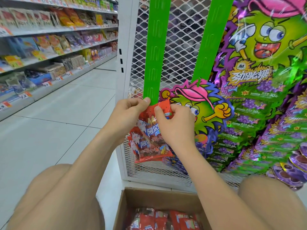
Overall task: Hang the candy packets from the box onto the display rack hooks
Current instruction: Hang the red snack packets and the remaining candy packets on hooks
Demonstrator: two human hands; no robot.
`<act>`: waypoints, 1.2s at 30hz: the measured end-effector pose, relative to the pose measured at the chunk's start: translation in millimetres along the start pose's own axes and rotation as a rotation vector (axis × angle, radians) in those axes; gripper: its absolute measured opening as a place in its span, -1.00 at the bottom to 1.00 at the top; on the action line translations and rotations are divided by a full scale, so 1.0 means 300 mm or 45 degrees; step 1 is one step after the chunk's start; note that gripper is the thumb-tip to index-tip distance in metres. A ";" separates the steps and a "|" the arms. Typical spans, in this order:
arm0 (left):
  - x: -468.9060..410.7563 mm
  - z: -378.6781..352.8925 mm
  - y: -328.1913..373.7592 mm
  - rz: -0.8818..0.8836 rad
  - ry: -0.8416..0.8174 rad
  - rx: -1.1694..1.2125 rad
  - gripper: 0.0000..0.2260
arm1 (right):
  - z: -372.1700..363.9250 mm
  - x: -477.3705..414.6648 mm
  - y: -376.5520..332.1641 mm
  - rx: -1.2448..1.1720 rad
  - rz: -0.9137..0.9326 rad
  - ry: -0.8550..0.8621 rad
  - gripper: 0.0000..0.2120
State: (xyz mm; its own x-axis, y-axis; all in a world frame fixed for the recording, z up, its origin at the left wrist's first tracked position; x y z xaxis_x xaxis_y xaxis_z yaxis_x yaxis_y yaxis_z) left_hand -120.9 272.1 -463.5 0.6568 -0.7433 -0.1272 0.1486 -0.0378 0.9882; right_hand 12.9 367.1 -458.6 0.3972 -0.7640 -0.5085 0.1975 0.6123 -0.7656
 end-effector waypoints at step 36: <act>0.024 -0.019 -0.006 -0.164 0.068 -0.124 -0.62 | -0.002 0.023 0.027 -0.033 -0.171 -0.064 -0.46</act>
State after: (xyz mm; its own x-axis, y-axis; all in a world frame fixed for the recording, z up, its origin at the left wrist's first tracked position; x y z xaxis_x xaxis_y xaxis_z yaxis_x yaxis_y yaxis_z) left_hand -112.4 270.6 -466.5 0.6658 -0.6997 -0.2590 0.3033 -0.0633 0.9508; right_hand 16.7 366.5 -468.5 0.4133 -0.8273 -0.3806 0.2289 0.4989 -0.8359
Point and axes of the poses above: each hand's wrist, its own x-axis away from the middle knuckle, its own z-axis out of the back of the hand, y = z × x, the point moved 6 cm from there along -x, towards the middle knuckle
